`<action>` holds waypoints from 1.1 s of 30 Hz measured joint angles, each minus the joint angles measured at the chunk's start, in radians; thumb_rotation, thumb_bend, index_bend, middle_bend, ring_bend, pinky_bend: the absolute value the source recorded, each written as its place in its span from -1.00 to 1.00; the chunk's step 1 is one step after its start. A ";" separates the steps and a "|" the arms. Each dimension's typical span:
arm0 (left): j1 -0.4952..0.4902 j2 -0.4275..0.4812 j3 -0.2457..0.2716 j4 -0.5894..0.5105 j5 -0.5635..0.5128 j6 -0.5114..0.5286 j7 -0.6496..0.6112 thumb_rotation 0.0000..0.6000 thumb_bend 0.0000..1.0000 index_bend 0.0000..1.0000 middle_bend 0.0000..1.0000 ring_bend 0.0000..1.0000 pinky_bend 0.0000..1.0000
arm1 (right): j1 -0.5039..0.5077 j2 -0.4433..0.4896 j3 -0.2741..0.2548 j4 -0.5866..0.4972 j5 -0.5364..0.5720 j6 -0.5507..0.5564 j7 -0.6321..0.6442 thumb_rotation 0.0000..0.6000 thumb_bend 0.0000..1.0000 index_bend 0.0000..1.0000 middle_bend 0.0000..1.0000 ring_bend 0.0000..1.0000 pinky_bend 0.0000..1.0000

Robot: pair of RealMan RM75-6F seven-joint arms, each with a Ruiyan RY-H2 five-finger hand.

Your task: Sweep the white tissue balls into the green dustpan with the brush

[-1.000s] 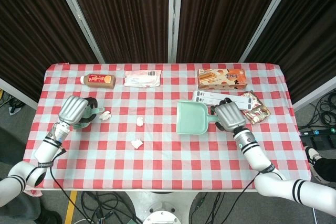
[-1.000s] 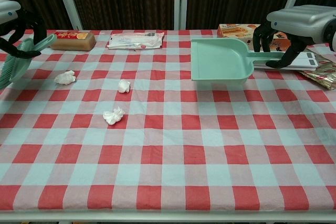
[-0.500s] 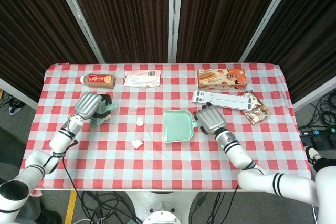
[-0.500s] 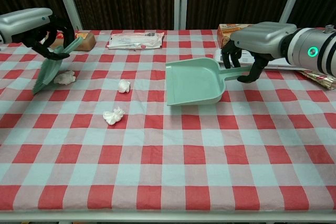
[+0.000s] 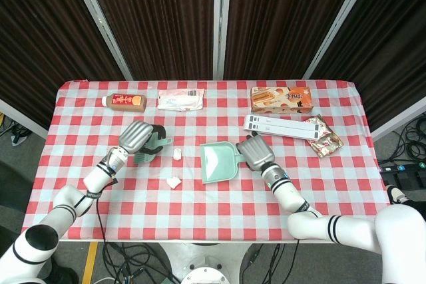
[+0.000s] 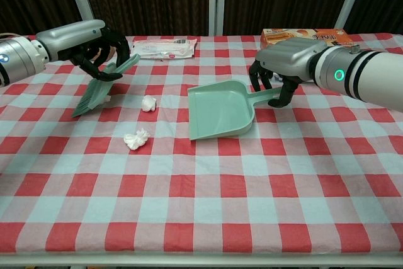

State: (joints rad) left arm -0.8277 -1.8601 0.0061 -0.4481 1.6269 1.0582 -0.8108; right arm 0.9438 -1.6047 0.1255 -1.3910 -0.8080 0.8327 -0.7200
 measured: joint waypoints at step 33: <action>-0.078 -0.009 -0.089 -0.278 -0.082 -0.020 -0.129 1.00 -0.19 0.09 0.11 0.40 0.78 | -0.025 -0.079 0.002 0.079 -0.134 0.045 0.180 1.00 -0.06 0.23 0.18 -0.41 -0.59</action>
State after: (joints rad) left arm -0.9062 -1.8691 -0.0828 -0.7256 1.5451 1.0379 -0.9401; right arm 0.9183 -1.6835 0.1279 -1.3124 -0.9417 0.8779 -0.5397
